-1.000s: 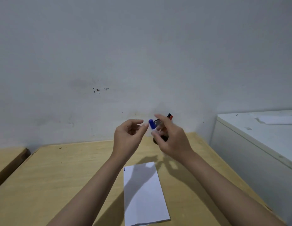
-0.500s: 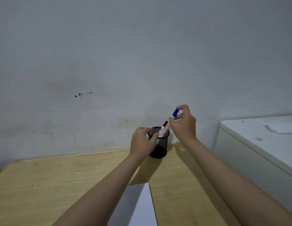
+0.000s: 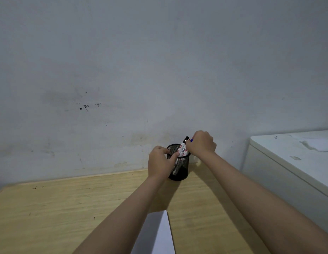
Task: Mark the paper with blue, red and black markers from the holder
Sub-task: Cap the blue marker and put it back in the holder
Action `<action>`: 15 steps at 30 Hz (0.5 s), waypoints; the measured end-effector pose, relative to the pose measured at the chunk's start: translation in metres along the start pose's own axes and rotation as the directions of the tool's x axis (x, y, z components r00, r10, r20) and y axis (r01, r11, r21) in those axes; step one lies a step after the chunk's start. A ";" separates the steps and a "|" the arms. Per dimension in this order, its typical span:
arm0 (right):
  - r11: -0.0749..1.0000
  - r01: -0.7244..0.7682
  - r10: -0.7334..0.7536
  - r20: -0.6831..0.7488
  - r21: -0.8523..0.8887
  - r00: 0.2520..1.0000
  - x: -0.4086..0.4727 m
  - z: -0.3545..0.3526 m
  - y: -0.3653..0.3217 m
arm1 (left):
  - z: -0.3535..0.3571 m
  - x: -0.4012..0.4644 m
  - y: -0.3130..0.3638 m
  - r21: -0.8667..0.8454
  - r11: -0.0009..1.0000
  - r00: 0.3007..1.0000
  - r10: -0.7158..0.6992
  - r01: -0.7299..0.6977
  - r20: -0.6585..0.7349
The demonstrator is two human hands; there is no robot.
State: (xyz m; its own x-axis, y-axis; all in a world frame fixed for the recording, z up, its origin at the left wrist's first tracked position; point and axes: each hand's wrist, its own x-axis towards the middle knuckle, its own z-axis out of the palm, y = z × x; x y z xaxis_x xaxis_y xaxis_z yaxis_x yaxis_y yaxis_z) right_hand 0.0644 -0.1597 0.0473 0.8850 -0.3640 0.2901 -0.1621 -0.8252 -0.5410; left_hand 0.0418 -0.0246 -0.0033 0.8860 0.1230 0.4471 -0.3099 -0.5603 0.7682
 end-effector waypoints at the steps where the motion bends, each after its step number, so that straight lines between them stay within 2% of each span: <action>1: 1.000 0.003 -0.003 0.004 -0.015 1.000 0.001 -0.001 -0.003 | 0.000 0.000 0.001 0.006 1.000 1.000 0.002 -0.002 0.004; 5: 0.998 0.064 -0.064 0.006 0.019 0.998 -0.002 -0.010 -0.014 | -0.001 0.001 0.006 0.047 0.999 1.000 0.001 -0.002 0.019; 8: 0.948 0.115 -0.115 -0.016 0.295 0.993 -0.011 -0.019 -0.019 | -0.004 -0.004 0.008 0.046 0.999 1.000 0.016 -0.017 0.016; 11: 0.825 0.216 -0.178 -0.122 0.522 0.976 -0.023 -0.033 -0.020 | -0.012 -0.017 0.012 -0.109 0.994 0.999 -0.007 0.003 -0.038; 13: 0.772 0.308 -0.239 -0.195 0.556 0.951 -0.036 -0.045 -0.018 | -0.024 -0.027 0.018 -0.231 0.972 0.998 -0.045 0.032 -0.053; 15: 0.723 0.426 -0.323 -0.279 0.544 0.904 -0.056 -0.056 -0.016 | -0.039 -0.040 0.027 -0.401 0.909 0.993 -0.116 0.110 0.010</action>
State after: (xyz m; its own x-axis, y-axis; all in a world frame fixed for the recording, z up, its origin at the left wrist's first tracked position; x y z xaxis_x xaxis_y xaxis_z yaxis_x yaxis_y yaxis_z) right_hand -0.0075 -0.1504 0.0843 0.7311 -0.1829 0.6573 0.4974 -0.5166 -0.6970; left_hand -0.0161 -0.0127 0.0177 0.9194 0.1784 0.3505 -0.3226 -0.1676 0.9316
